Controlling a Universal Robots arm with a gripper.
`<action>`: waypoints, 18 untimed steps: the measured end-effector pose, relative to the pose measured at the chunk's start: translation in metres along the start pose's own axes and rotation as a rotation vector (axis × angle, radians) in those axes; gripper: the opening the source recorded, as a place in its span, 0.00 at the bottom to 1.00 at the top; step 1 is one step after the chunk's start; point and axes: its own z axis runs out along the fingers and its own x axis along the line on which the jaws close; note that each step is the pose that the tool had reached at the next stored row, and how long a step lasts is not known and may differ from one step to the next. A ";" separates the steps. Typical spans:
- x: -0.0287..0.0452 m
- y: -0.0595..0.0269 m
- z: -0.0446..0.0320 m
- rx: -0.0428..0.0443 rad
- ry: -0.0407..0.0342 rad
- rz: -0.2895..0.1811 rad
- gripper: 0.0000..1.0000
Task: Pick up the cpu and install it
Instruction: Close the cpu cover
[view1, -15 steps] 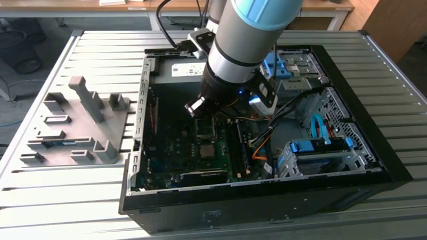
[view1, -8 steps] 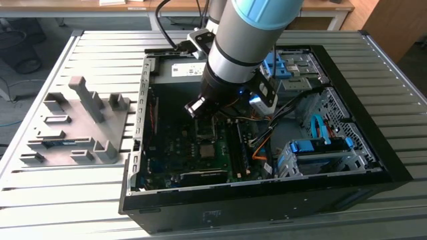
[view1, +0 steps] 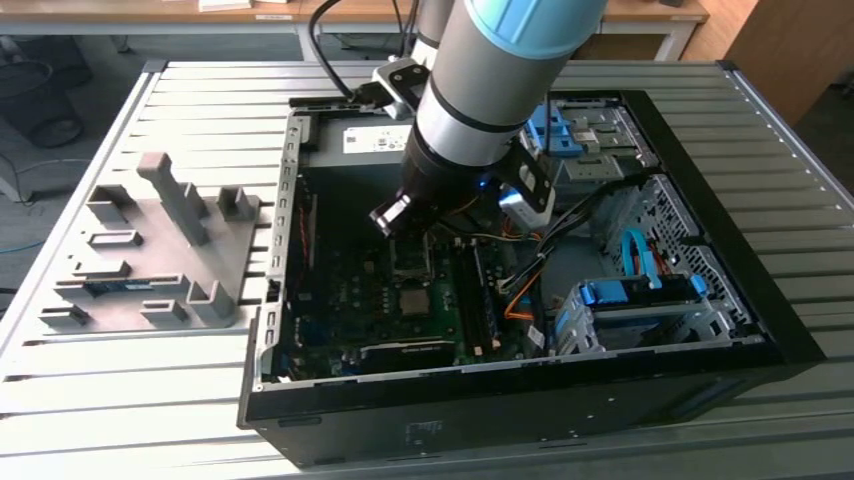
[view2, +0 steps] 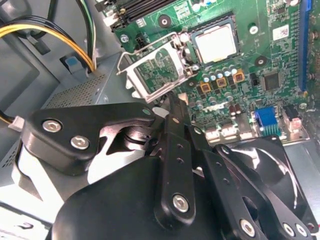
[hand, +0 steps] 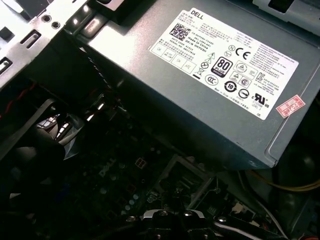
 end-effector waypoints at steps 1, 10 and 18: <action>0.0000 0.0000 0.0000 0.0001 0.0008 -0.003 0.10; 0.0000 0.0000 0.0000 0.0017 0.0097 -0.036 0.10; 0.0000 -0.0001 0.0000 -0.0240 -0.0001 -0.086 0.10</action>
